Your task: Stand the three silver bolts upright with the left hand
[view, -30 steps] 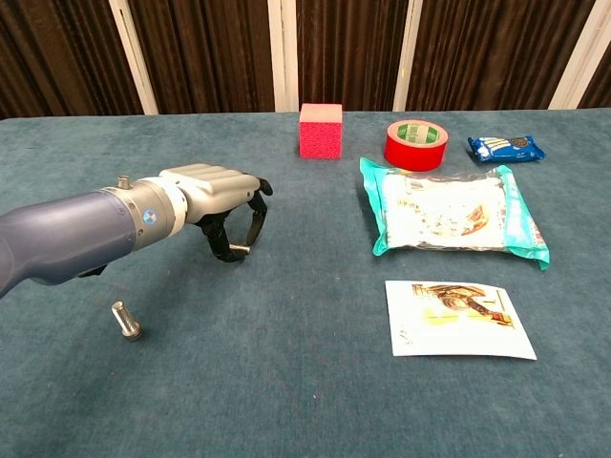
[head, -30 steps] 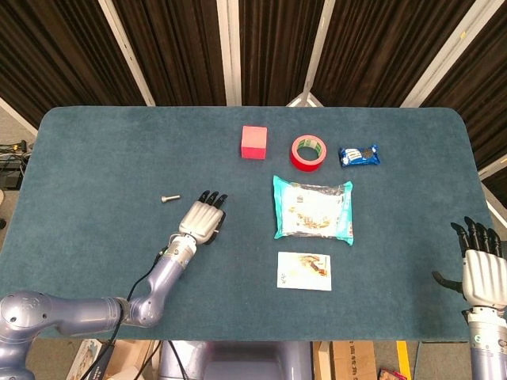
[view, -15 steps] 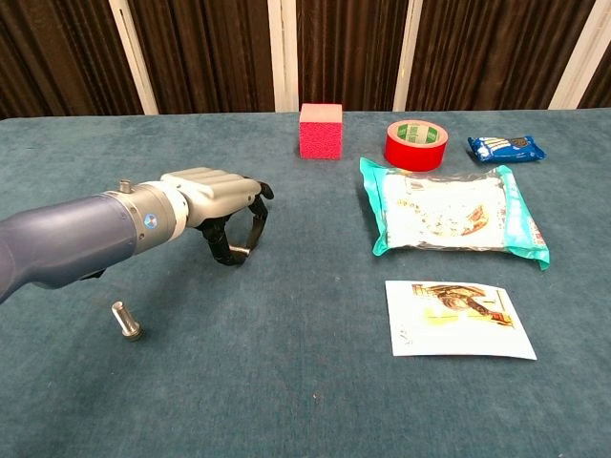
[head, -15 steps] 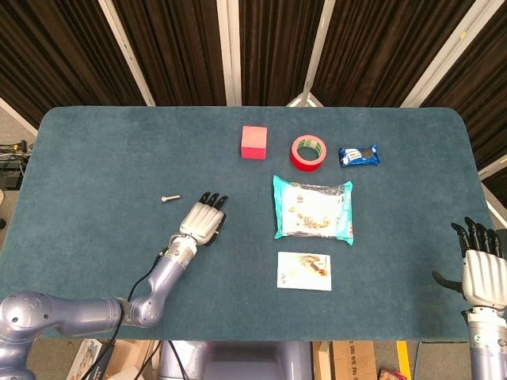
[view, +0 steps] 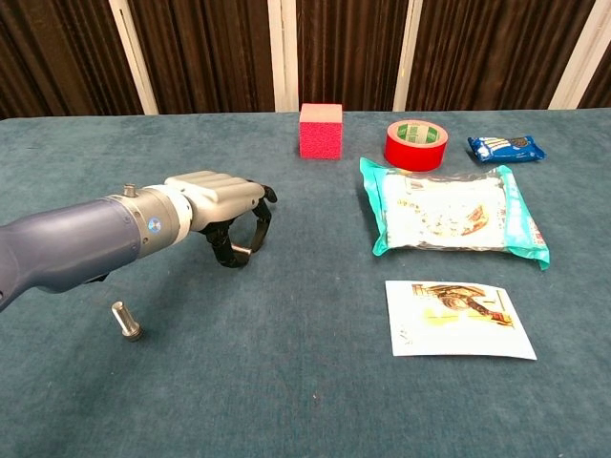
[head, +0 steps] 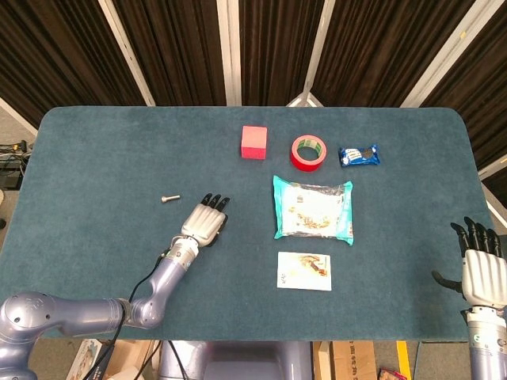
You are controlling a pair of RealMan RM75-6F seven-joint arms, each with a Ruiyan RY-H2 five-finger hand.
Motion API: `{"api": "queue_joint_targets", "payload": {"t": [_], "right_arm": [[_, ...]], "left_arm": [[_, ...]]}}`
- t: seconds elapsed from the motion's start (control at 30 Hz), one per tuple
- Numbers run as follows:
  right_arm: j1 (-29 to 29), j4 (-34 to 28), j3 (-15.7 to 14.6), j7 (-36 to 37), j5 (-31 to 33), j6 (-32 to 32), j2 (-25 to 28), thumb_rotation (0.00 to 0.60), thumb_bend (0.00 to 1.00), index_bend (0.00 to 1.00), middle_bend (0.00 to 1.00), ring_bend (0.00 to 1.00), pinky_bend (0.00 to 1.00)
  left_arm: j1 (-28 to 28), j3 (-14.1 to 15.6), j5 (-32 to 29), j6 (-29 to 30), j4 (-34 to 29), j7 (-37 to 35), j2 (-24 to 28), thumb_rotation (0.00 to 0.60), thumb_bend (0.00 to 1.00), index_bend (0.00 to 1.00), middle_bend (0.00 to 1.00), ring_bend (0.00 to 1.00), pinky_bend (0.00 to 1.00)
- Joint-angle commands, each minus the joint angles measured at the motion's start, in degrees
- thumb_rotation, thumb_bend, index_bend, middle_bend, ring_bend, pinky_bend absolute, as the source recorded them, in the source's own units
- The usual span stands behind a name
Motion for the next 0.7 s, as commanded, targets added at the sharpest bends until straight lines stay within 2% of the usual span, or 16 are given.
{"api": "queue_joint_targets", "payload": {"t": [0.03,0.3,0.7], "right_arm": [[0.0,-0.03,0.02,0.05,0.0,0.01,0.04,0.6,0.02,0.18,0.06,0.0,0.0],[-0.05,-0.07,0.09,-0.01,0.2,0.1,-0.02,0.6,0.02,0.18,0.06,0.0,0.0],[0.05,-0.25,0.0,0.01,0.25,-0.18,-0.04,0.6,0.02,0.19,0.06,0.0,0.0]], "left_arm": [[0.04,0.01,0.11,0.05,0.05,-0.05,-0.01,0.6,0.49,0.55,0.05,0.0,0.0],[0.4,-0.72,0.72,0.49,-0.8,-1.36,0.4,0.6,0.5,0.55,0.05,0.0,0.0],[2.5,-2.92,3.05,-0.78,-4.91,-9.27,3.78,0.6,0.5,0.56,0.06,0.0,0.0]]}}
